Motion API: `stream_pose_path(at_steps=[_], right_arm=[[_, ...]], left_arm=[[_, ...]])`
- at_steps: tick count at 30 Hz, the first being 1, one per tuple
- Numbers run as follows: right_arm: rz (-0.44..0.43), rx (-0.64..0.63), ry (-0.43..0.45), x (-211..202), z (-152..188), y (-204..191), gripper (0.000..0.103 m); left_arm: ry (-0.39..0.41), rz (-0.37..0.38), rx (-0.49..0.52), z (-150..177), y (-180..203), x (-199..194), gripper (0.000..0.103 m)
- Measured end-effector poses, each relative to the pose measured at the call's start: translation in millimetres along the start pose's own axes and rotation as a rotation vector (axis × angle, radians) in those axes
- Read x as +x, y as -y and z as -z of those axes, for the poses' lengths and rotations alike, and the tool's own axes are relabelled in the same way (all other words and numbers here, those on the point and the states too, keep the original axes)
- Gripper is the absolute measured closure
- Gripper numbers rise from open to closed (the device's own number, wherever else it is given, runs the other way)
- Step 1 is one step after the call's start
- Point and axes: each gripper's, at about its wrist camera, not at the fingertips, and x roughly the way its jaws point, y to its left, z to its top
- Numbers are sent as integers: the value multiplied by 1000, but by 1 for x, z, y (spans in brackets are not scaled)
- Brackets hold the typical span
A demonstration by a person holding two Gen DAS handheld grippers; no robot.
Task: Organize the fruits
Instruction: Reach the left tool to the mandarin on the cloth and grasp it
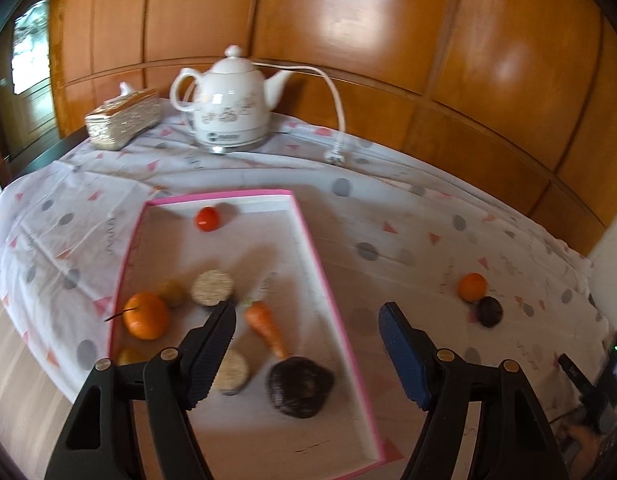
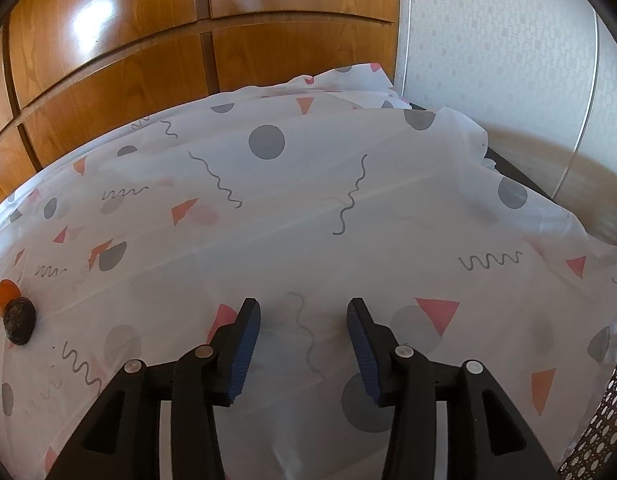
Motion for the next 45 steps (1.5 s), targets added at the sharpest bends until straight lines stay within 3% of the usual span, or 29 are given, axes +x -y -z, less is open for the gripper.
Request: stream_pose_path(at_steps=[14,20,29,34,45], right_arm=[[-13,12,14,0,1,1,54],[18,83,27,-2,2,12,57],[57,59,20,-1,1,8,56],[58,56,19,-1,2,8,55],[48,50,17,0,2,6,50]], left_arm=[[-51,33,55,-1,42,24,29],[-73,44,66,-5,63,40,29],[-101,76,105,-10,92,67,29],[-147,113,95,-15,104,89,43],[-261,225,10,-25,130,140,45]])
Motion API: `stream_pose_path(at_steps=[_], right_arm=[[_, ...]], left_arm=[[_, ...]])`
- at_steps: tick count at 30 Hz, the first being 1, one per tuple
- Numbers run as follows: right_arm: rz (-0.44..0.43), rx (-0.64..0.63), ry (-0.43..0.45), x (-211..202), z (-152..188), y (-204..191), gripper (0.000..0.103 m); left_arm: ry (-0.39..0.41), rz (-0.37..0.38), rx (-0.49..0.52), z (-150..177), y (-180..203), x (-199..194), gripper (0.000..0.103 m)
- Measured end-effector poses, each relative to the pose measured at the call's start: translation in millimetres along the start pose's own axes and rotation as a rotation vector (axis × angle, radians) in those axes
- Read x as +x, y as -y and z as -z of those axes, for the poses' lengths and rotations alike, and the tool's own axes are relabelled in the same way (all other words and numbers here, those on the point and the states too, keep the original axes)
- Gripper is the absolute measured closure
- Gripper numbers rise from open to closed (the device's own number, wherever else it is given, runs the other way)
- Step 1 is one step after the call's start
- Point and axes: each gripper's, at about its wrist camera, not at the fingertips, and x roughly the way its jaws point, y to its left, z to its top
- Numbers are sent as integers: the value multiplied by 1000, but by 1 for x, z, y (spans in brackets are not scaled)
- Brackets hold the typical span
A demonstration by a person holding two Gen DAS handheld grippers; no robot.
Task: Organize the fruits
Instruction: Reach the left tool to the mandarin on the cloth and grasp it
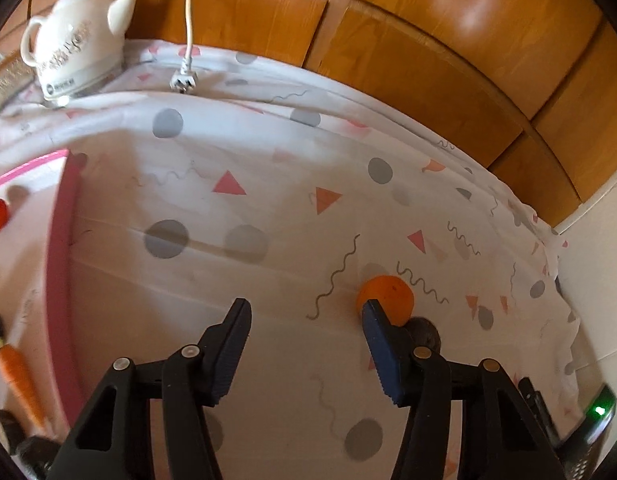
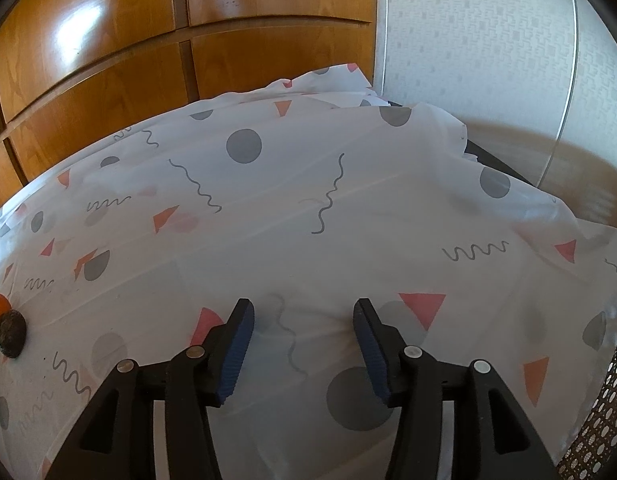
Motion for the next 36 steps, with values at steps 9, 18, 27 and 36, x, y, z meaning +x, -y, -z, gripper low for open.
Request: stream_pose_path(at_steps=[9,18,27,36], right_arm=[[2,-3,-1,0,1,-2,47],[7,-8,-2,1,1,-5,47],[9,-10,-2,1,1,-5,47],[8,-10,-2,1,1,-4,47]], left_arm=[[-17,67,-48,-13,4,21,42],[-38,111,-17,-16,23,40,42],[-75,146,3,-11,34,46,39],[-78,132,46,-6,39,50,63]])
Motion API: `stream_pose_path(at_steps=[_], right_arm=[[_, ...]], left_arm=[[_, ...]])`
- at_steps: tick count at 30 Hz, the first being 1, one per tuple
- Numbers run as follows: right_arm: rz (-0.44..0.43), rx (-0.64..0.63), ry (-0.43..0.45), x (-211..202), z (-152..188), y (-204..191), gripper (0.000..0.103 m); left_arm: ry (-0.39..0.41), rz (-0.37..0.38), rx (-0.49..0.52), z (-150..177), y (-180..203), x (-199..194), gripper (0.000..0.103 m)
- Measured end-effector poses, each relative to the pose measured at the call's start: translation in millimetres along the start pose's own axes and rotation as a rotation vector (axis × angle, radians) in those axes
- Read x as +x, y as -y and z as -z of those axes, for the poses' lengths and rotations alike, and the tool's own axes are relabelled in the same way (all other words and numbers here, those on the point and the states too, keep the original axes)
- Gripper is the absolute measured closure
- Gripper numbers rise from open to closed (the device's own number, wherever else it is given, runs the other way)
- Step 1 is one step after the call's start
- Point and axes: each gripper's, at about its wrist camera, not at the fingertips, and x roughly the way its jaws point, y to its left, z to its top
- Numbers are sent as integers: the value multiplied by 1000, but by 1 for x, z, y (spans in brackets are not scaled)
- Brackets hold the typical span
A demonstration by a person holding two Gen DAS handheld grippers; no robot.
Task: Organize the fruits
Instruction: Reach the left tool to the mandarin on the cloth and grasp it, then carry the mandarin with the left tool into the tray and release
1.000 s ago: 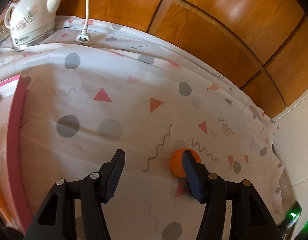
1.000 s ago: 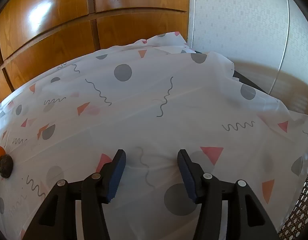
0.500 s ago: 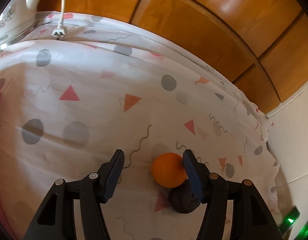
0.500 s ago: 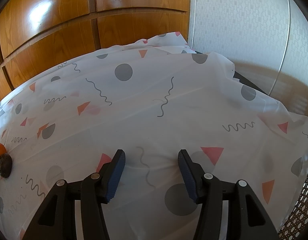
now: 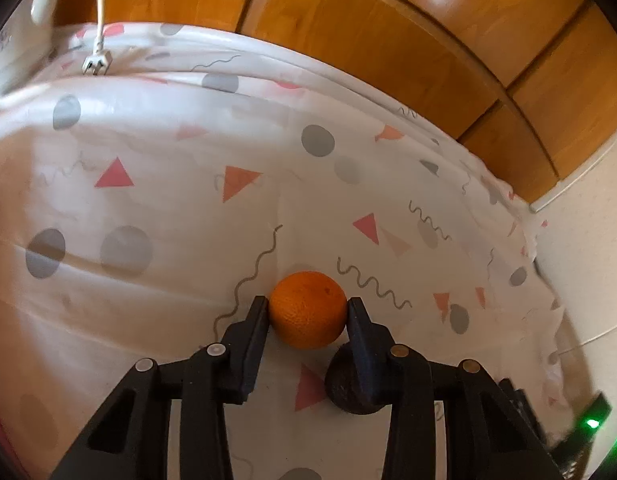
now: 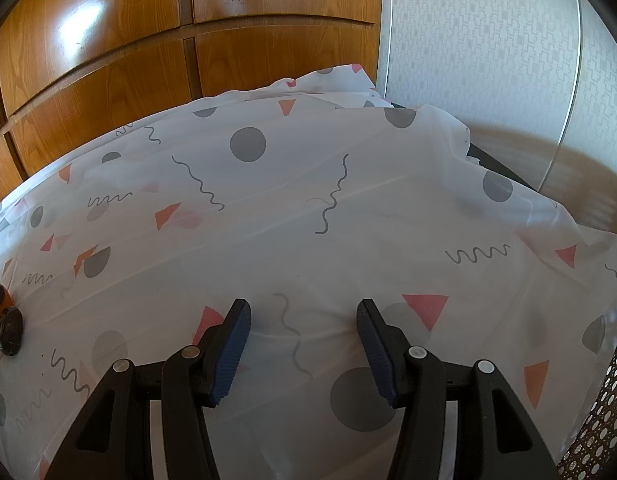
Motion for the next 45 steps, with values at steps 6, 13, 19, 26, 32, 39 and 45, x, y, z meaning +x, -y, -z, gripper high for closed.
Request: stream_pose_path(at_steps=[6,13,19,26,32,39,45], right_arm=[[-3,0,1,-1,0,0,47],[-3,0,1,-1,0,-1,46],[-2,1,1,-1,0,-1,46],[-2,1,0,-1,0,-1,46],[-2,2,-1,-1,0,-1,46],[-1,2,-1,-1,0,-1,46],[-1,2,-1,-1,0,-1,46]], left_arm=[[13,-35,17,7,-6,-11,64],[38,-83,30,27,-21,-37,64],[67,-106,52,39,-28,-64,64],[119,-109,90,48,-28,-95,64],[169,-123,78,50,-41,-127,64],[231,-188,52,54,-75,-164,64],[277,-280,-28,55,-123,-190,64]])
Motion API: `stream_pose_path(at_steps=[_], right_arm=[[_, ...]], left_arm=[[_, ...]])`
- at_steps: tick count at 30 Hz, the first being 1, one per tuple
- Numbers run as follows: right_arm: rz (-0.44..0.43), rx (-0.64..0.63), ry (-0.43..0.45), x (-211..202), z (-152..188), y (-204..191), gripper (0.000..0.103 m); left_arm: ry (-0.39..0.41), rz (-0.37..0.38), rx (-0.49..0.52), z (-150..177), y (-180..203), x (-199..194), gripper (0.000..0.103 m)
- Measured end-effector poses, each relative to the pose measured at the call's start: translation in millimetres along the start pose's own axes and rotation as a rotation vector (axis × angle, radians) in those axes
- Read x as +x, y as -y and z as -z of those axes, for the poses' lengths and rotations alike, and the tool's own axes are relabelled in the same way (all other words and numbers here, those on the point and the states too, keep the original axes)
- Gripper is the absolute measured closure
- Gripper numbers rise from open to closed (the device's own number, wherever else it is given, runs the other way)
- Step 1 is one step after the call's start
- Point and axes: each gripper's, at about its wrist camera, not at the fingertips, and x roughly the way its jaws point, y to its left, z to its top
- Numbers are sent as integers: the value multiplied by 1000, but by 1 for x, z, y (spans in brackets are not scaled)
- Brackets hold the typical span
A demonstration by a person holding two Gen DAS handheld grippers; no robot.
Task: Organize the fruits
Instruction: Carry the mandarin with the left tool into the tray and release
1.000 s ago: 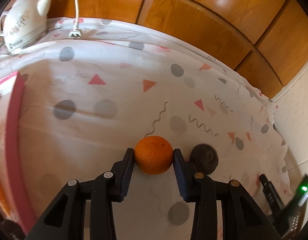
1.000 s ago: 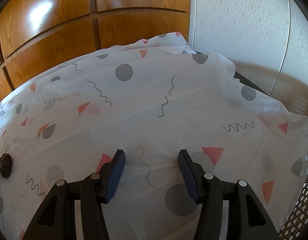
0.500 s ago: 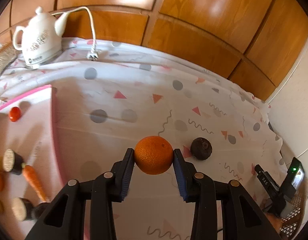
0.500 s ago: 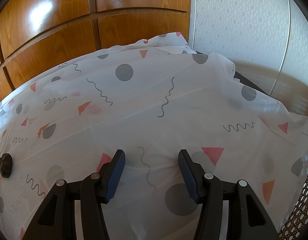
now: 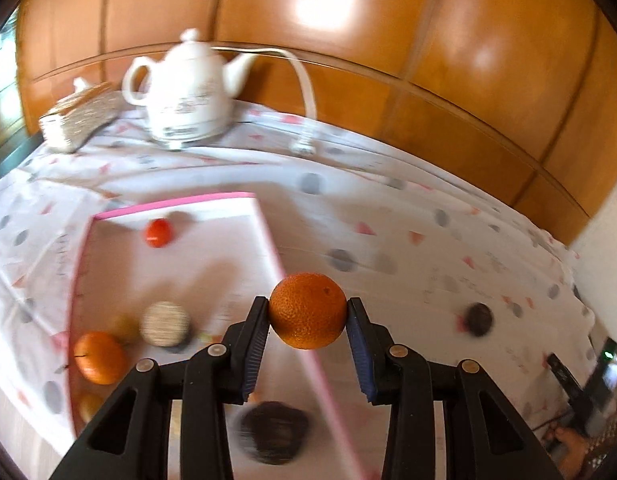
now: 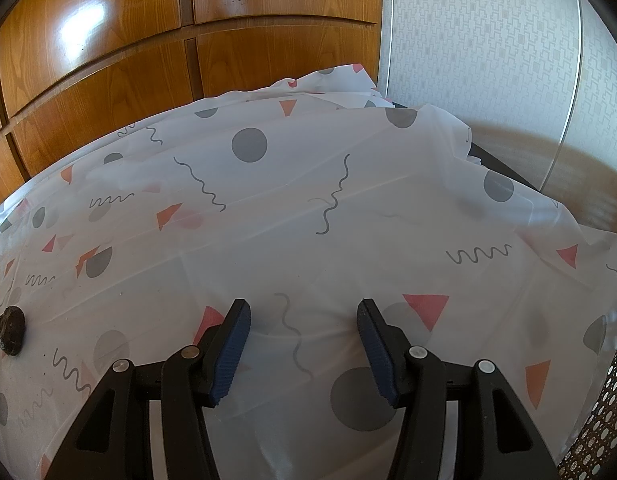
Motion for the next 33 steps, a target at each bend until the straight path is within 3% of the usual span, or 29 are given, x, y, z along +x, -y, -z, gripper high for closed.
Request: stream_pose_path(at_steps=[6,14,27,33], right_arm=[[0,0,0,0,0,0,46],[1,-1,-1,0,0,0,46],[5,-8,-3,1,0,-1,46],[5,-9,-3,0,0,-1,46]], left_arm=[[11,-74,-89,-3,-45,1,64],[22,-94,-181,-4,-85,-3,64],[4,-144,-113,20,-82,6,59],[16,-195,-143,30,-82,-3,55]])
